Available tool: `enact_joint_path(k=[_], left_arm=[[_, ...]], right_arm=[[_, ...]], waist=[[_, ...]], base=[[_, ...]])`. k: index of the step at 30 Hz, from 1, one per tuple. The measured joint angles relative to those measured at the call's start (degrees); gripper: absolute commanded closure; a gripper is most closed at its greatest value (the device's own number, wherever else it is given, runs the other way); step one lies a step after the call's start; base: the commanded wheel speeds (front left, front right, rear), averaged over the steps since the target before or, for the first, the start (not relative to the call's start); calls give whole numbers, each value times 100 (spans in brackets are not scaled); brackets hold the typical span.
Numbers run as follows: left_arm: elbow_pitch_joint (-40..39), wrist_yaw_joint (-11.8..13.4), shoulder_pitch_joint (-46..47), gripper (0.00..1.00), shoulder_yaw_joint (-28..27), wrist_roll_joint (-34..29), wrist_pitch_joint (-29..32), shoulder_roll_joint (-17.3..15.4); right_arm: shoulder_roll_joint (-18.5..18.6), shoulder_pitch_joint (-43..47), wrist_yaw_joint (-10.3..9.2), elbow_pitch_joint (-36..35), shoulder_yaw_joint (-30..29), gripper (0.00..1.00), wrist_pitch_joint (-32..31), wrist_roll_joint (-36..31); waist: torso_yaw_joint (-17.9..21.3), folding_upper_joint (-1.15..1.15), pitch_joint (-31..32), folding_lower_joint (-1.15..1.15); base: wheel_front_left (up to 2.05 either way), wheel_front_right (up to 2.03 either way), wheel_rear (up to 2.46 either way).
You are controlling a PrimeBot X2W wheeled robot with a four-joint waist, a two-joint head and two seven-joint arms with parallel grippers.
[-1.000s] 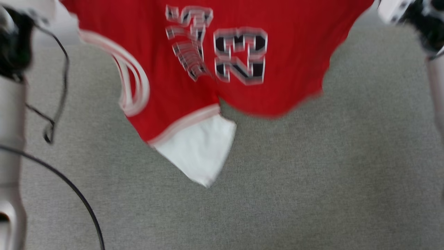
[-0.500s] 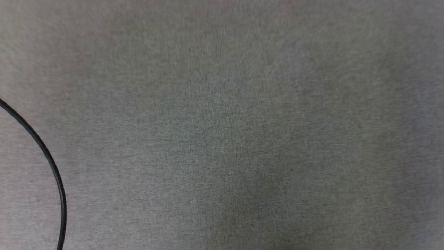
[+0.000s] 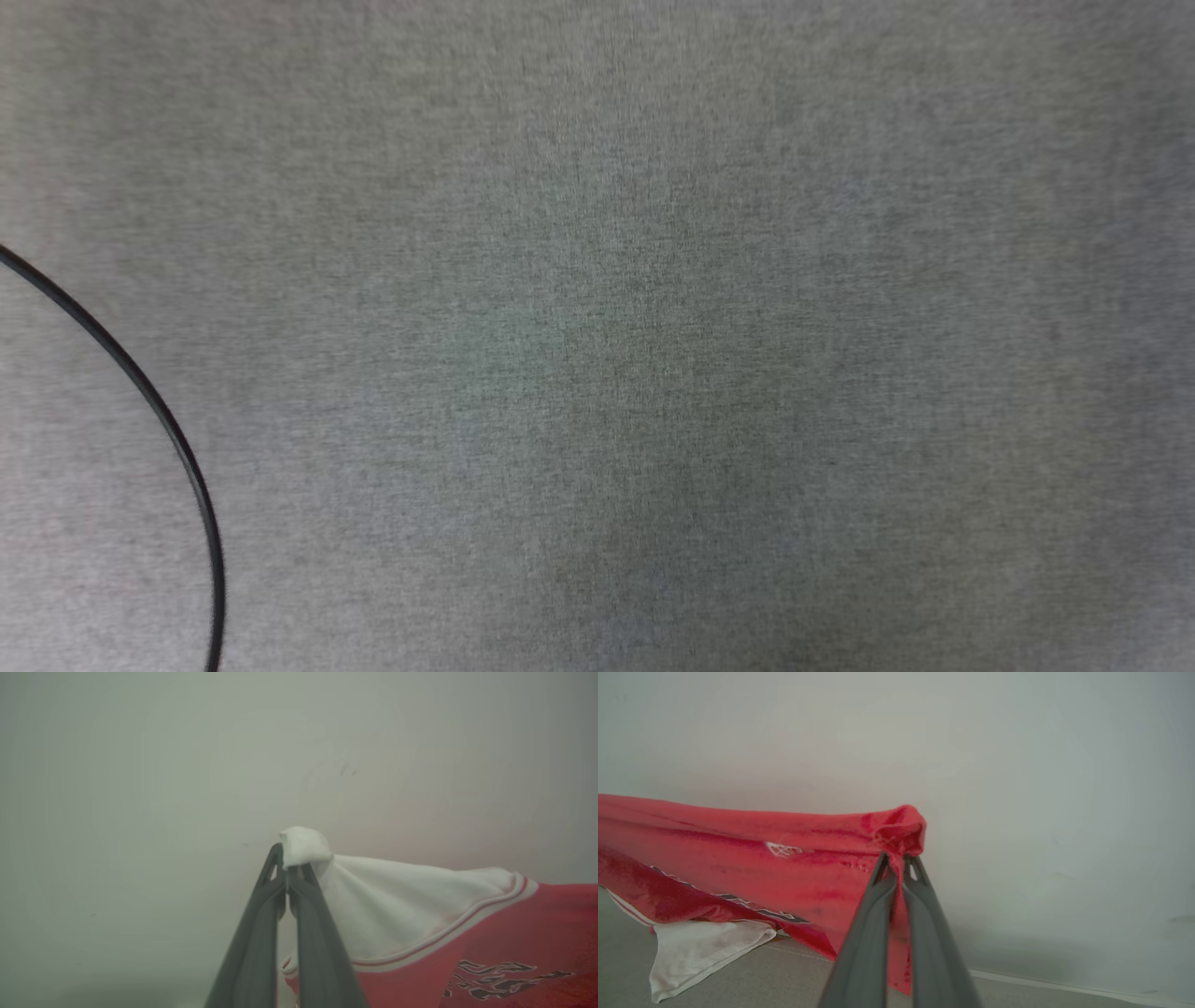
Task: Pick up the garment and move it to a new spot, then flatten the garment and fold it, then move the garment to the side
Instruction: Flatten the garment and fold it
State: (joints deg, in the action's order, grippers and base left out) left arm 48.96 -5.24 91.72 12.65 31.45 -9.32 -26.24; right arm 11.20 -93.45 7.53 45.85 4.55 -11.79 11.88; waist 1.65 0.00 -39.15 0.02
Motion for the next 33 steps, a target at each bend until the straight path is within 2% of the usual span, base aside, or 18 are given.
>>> enact_joint_path(k=[4, 10, 15, 20, 26, 33], left_arm=[[236, -129, -651, 100, 63, 127, -175, 30], [308, -212, -2098, 100, 211, 379, -376, 120], [-38, -227, -3438, 100, 256, 655, -499, 298], [-666, -224, -4865, 100, 409, 600, -549, 235], [-1624, 170, -6554, 100, 234, 659, -558, 244], [-3120, 916, -8637, 100, -129, 980, -424, 135]], right_arm=[[-11, 685, -1, 233, 361, 100, 103, 153], [123, 1992, 0, 365, 824, 100, 287, 609], [366, 3173, 0, 241, 1027, 100, 510, 1006], [546, 4399, 1, -27, 1210, 100, 675, 1329], [766, 5870, 2, -612, 1343, 100, 725, 1633], [870, 7557, 4, -1611, 1066, 100, 605, 1739]], waist=[[-16, 0, 267, -1], [-47, 0, 882, -1], [-129, 0, 1464, -2], [-221, 0, 2072, -3], [-333, 0, 2794, -3], [-400, 0, 3484, -4]], base=[[0, 0, 0], [0, 0, 0], [0, 0, 0], [0, 0, 0], [0, 0, 0], [0, 0, 0]])
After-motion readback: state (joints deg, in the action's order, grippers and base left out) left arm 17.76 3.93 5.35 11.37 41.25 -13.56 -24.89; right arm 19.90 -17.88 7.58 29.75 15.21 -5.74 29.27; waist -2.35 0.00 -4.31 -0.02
